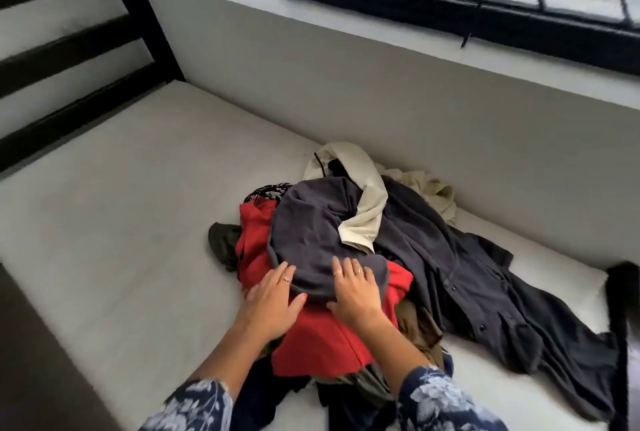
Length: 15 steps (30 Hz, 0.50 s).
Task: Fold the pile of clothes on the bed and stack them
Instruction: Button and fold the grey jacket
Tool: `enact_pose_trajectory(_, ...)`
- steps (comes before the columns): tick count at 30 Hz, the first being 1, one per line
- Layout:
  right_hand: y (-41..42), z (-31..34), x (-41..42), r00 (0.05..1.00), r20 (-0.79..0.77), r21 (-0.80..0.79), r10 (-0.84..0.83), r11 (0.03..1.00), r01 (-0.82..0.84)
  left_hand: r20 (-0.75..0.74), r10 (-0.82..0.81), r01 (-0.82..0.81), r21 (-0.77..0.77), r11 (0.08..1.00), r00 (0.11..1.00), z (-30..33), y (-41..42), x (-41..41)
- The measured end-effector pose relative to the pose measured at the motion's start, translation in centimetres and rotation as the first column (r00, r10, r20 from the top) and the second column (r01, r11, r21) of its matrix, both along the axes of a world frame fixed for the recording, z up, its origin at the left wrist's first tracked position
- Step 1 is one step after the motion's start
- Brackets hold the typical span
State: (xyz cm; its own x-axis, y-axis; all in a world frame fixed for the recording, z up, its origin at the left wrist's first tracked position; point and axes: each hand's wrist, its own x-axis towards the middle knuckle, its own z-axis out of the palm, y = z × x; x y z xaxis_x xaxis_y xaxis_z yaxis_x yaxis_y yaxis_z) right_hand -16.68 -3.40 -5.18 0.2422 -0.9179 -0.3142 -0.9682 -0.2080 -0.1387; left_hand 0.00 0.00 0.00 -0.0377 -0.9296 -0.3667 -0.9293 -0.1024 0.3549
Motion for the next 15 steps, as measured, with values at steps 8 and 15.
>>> enact_pose_trajectory(8,-3.7,0.8,-0.2,0.907,0.324,0.059,-0.267,0.963,0.262,-0.115,0.226,-0.218,0.078,0.973,0.967,-2.0,0.1,2.1)
enact_pose_trajectory(15,-8.3,13.9,-1.8,0.583,0.762,0.153,-0.284,0.952,0.265,-0.221,0.371,-0.342,0.156,0.927,0.902,2.9,-0.3,1.0)
